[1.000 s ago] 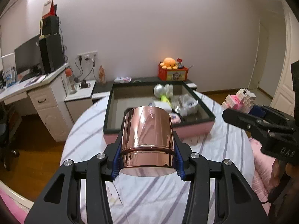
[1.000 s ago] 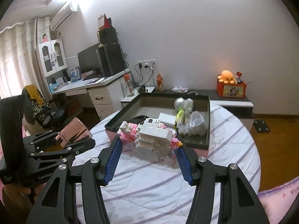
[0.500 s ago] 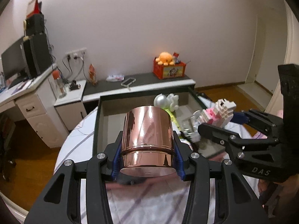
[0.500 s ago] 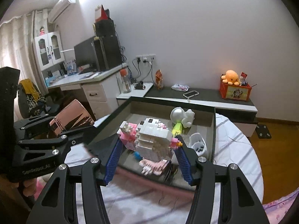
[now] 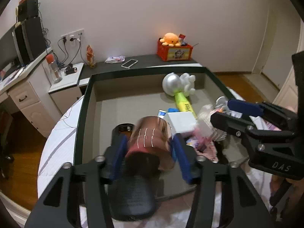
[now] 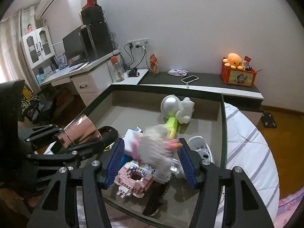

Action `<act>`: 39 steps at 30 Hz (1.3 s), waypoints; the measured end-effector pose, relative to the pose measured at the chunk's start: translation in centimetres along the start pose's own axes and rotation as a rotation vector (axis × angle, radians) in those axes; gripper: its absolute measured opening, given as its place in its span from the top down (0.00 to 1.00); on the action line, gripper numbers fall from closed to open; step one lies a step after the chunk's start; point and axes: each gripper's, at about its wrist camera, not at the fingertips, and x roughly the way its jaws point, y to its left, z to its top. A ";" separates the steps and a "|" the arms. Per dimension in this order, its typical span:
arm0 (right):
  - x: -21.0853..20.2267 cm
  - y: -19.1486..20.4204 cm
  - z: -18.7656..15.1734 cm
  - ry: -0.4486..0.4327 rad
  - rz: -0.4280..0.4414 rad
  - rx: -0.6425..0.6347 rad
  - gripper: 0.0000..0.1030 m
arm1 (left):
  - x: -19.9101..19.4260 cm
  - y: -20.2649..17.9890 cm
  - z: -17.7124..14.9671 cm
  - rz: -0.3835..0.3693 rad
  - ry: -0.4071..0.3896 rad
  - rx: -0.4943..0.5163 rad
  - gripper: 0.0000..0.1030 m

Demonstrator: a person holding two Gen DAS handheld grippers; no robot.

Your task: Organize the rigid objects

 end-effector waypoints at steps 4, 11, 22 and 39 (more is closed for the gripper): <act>-1.6 0.5 -0.4 -0.036 -0.013 0.009 0.23 | -2.4 0.1 -0.5 0.042 -0.050 -0.011 0.15; -5.9 1.9 -1.2 -0.094 -0.033 0.006 0.21 | -7.2 0.4 -2.2 0.062 -0.109 -0.074 0.06; -14.8 5.1 -2.9 -0.226 -0.072 -0.013 0.08 | -18.4 -1.9 -5.2 0.120 -0.314 -0.086 0.00; -26.6 10.3 -5.6 -0.431 -0.190 -0.053 0.00 | -30.1 -5.4 -9.1 0.241 -0.503 -0.058 0.00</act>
